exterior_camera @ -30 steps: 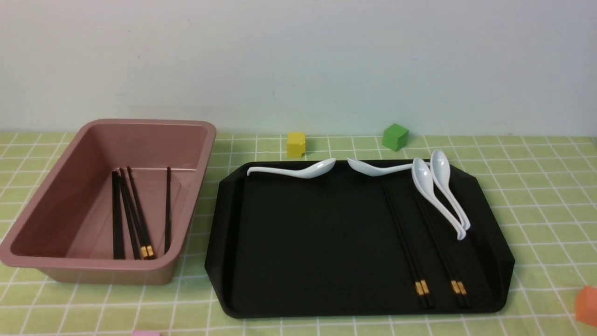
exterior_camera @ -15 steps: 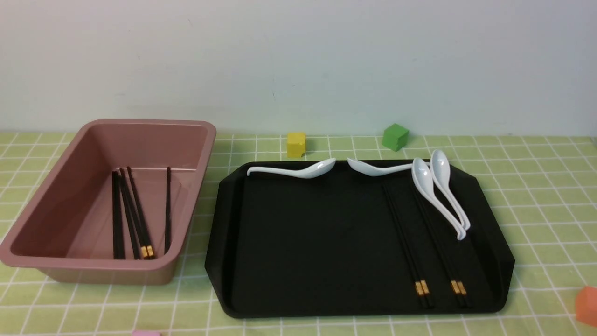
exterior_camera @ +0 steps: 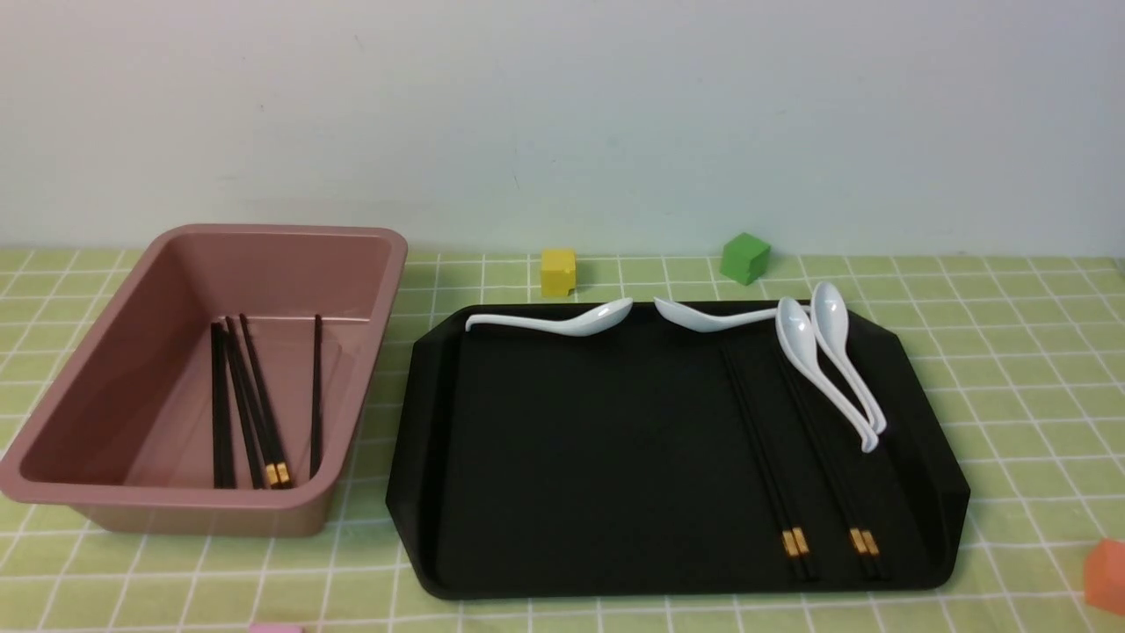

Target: On green tablecloth take chopsticks from black tray and put them in box.

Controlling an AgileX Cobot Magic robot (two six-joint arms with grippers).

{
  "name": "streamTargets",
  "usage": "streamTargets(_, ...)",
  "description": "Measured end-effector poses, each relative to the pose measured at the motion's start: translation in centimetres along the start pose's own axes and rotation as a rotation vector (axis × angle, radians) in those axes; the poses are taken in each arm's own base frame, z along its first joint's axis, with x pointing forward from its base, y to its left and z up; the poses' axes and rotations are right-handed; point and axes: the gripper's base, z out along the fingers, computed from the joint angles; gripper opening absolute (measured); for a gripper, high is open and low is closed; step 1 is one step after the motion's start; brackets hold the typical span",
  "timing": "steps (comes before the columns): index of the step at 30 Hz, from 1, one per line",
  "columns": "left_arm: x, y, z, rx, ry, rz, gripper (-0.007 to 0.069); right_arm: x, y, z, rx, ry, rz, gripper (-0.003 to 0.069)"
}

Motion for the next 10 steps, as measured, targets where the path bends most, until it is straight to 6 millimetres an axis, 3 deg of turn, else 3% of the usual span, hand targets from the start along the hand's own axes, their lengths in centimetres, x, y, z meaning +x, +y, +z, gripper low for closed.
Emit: streamTargets(10,0.0,0.0,0.0,0.0,0.0,0.0,0.0165,0.02,0.0,0.0,0.0,0.002,0.0,0.0136)
